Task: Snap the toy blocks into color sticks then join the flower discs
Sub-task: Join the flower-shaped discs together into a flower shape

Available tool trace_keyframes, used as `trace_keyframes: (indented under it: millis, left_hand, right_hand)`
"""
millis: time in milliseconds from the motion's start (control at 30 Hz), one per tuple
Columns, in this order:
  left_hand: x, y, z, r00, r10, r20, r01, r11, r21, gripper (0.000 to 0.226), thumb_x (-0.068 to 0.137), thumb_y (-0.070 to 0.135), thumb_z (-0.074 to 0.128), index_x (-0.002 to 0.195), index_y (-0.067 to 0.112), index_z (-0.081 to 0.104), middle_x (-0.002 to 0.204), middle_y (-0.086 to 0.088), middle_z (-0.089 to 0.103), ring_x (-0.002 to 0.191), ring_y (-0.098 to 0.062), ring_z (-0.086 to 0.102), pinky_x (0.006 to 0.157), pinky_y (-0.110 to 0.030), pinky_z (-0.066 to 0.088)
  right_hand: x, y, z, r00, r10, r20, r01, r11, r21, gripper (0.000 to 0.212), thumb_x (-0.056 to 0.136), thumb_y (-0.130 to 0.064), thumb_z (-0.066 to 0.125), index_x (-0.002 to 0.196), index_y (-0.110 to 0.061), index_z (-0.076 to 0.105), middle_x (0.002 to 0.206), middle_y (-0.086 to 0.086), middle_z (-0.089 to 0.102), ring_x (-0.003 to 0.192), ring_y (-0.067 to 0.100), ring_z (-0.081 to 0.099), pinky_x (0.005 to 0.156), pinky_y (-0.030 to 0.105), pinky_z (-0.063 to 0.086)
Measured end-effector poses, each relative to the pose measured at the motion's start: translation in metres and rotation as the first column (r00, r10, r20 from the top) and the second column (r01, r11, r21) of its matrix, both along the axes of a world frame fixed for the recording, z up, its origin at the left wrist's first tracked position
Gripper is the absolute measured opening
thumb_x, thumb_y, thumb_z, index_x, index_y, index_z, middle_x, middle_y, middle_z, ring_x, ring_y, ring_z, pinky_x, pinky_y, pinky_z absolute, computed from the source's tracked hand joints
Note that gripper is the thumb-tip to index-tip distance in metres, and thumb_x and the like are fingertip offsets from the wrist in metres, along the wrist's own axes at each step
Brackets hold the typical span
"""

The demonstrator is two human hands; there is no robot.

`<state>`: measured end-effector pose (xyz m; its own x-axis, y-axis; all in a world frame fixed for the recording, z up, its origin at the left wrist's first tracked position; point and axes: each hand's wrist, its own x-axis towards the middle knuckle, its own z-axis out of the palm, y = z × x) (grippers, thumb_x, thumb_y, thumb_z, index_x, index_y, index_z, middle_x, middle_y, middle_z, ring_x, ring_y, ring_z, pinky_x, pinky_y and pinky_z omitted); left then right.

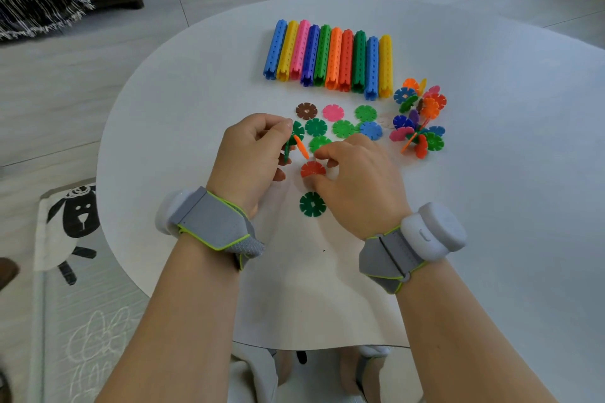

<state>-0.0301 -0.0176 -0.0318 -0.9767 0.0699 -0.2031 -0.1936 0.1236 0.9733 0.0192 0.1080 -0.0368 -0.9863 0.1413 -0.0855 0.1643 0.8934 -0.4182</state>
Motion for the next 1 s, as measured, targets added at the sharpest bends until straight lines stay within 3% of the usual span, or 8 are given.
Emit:
trace_keyframes:
  millis: [300, 467, 633, 733, 867, 1000]
  left_hand:
    - [0.003, 0.003, 0.001, 0.999, -0.040, -0.023, 0.039, 0.998, -0.059, 0.018, 0.093, 0.021, 0.053, 0.078, 0.028, 0.062, 0.074, 0.006, 0.061, 0.064, -0.010, 0.055, 0.048, -0.021, 0.044]
    - [0.003, 0.003, 0.002, 0.998, -0.055, -0.016, 0.054, 0.996, -0.073, 0.020, 0.093, 0.023, 0.054, 0.078, 0.030, 0.064, 0.072, 0.008, 0.063, 0.058, -0.006, 0.056, 0.048, -0.020, 0.045]
    - [0.002, 0.003, 0.001, 0.999, -0.028, 0.033, 0.030, 0.999, -0.039, 0.021, 0.095, 0.027, 0.050, 0.093, 0.018, 0.069, 0.073, 0.003, 0.063, 0.051, -0.009, 0.058, 0.044, -0.020, 0.042]
    - [0.001, 0.004, 0.001, 0.998, -0.025, 0.049, 0.026, 1.000, -0.010, 0.024, 0.096, 0.027, 0.048, 0.094, 0.013, 0.067, 0.072, -0.003, 0.061, 0.046, -0.010, 0.056, 0.044, -0.020, 0.043]
    - [0.000, 0.005, 0.002, 0.998, -0.021, 0.063, 0.021, 1.000, -0.003, 0.030, 0.099, 0.028, 0.042, 0.091, 0.012, 0.066, 0.067, -0.005, 0.056, 0.043, -0.007, 0.049, 0.045, -0.020, 0.041]
    - [0.000, 0.005, 0.004, 0.996, -0.011, 0.084, 0.010, 1.000, 0.012, 0.034, 0.099, 0.030, 0.039, 0.090, 0.011, 0.066, 0.063, -0.001, 0.056, 0.046, -0.009, 0.045, 0.045, -0.019, 0.037]
  right_hand:
    - [-0.001, -0.001, 0.000, 1.000, 0.009, -0.026, -0.009, 1.000, -0.001, 0.029, 0.089, -0.039, 0.058, 0.115, -0.028, 0.057, 0.112, -0.004, 0.051, 0.106, 0.020, 0.045, 0.095, 0.035, 0.038]
    - [0.000, -0.001, -0.001, 0.997, 0.006, -0.075, -0.011, 0.997, -0.070, 0.023, 0.086, -0.033, 0.063, 0.104, -0.024, 0.052, 0.098, -0.007, 0.055, 0.096, 0.020, 0.049, 0.088, 0.037, 0.041]
    - [0.000, 0.001, 0.002, 0.984, -0.054, -0.168, 0.011, 0.969, -0.248, 0.013, 0.089, -0.019, 0.061, 0.100, -0.019, 0.054, 0.081, -0.005, 0.060, 0.076, 0.017, 0.056, 0.073, 0.037, 0.050]
    - [0.001, 0.002, 0.004, 0.958, -0.144, -0.248, 0.036, 0.918, -0.394, 0.009, 0.086, -0.012, 0.065, 0.089, -0.018, 0.059, 0.072, -0.008, 0.063, 0.065, 0.012, 0.061, 0.067, 0.033, 0.053]
    - [0.002, 0.001, 0.007, 0.951, -0.243, -0.193, 0.075, 0.783, -0.617, 0.013, 0.088, -0.006, 0.062, 0.091, -0.018, 0.059, 0.074, -0.007, 0.069, 0.062, 0.004, 0.068, 0.062, 0.025, 0.057]
    - [0.003, 0.001, 0.014, 0.949, -0.276, -0.154, 0.064, 0.646, -0.761, 0.018, 0.087, -0.001, 0.062, 0.082, -0.018, 0.059, 0.078, 0.004, 0.071, 0.065, 0.010, 0.070, 0.061, 0.025, 0.058]
